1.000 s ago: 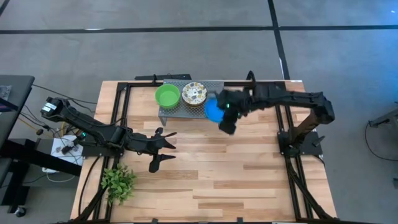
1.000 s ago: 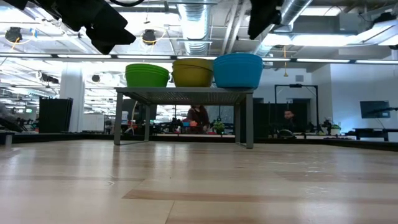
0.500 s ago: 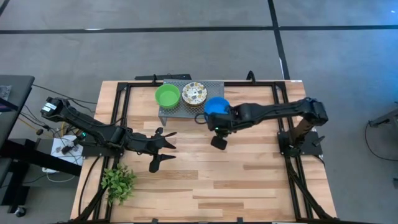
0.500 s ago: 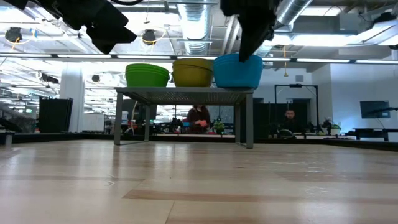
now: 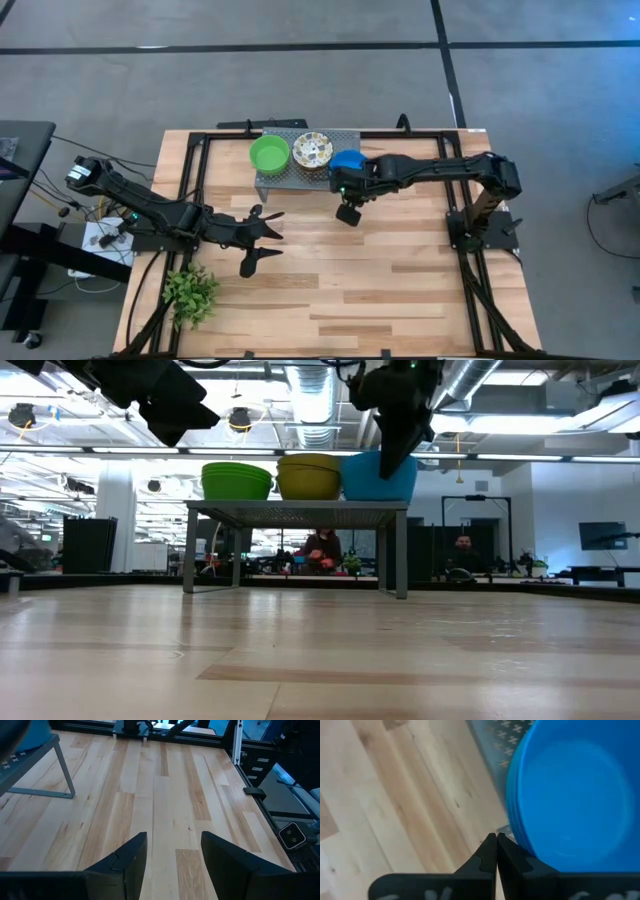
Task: Pick & Place Mini bowls
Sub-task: Adjust the stacked blue bowls on the shelf, then return to Home Position
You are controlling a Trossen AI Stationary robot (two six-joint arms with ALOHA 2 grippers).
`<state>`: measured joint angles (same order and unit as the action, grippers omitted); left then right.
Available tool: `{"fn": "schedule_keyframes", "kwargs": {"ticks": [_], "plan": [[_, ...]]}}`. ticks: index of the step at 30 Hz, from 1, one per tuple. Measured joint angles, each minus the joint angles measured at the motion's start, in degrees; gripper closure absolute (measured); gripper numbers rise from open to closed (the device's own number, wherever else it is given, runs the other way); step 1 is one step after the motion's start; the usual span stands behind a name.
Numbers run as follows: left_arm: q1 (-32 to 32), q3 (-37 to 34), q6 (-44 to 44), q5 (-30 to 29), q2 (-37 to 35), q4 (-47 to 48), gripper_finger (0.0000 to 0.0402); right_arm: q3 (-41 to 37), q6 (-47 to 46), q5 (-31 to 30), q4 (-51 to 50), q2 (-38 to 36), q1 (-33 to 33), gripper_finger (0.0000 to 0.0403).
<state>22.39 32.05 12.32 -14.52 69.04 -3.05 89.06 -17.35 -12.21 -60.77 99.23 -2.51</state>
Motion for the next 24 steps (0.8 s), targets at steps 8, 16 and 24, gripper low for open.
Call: {"fn": "schedule_keyframes", "kwargs": {"ticks": [8,16,24], "plan": [[0.0,0.0,0.0,0.0,0.0,0.0,0.0216,0.0,3.0,0.0,0.0,0.1,-3.3,0.0403],[0.0,0.0,0.0,0.0,0.0,0.0,0.0216,0.0,8.5,0.9,3.2,0.1,-3.2,0.0403],[0.0,0.0,0.2,0.0,-1.5,-0.6,0.0216,3.6,8.8,3.3,3.0,0.0,2.5,0.0403]]}}
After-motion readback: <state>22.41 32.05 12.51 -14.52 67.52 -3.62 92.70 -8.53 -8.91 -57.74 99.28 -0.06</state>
